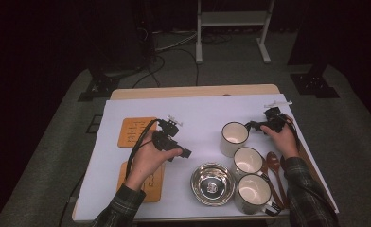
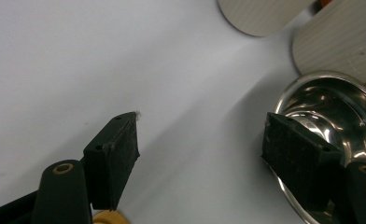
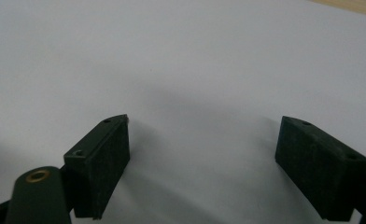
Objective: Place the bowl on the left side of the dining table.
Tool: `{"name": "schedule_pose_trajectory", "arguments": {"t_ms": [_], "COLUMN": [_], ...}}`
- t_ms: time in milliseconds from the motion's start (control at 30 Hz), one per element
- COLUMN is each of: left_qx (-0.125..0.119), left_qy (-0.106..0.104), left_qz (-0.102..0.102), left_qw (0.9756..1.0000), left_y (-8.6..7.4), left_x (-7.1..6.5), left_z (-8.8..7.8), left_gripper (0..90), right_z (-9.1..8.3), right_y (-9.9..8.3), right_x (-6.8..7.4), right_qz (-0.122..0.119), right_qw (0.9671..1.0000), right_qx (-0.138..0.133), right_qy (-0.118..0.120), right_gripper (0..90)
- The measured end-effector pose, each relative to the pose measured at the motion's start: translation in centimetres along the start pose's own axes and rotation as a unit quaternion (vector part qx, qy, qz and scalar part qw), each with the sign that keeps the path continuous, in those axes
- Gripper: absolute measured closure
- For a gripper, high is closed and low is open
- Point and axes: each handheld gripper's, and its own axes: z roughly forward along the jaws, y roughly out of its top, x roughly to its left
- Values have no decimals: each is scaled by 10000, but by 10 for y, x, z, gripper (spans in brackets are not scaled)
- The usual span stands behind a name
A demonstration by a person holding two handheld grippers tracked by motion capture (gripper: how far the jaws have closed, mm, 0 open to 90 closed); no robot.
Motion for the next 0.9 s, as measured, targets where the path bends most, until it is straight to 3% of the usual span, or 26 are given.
{"name": "schedule_pose_trajectory", "arguments": {"t_ms": [367, 900], "left_qx": [155, 336], "left_qy": [-198, -291], "left_qz": [215, 384], "left_qw": [9995, 9983], "left_y": [2, 1], "left_x": [-20, -35], "left_z": [16, 36], "left_gripper": [260, 262], "right_z": [0, 0], "right_y": [0, 0], "right_x": [0, 0], "right_qz": [2, 2], "right_qw": [10000, 10000], "right_qx": [0, 1], "right_qy": [2, 3], "right_gripper": [161, 161]}}
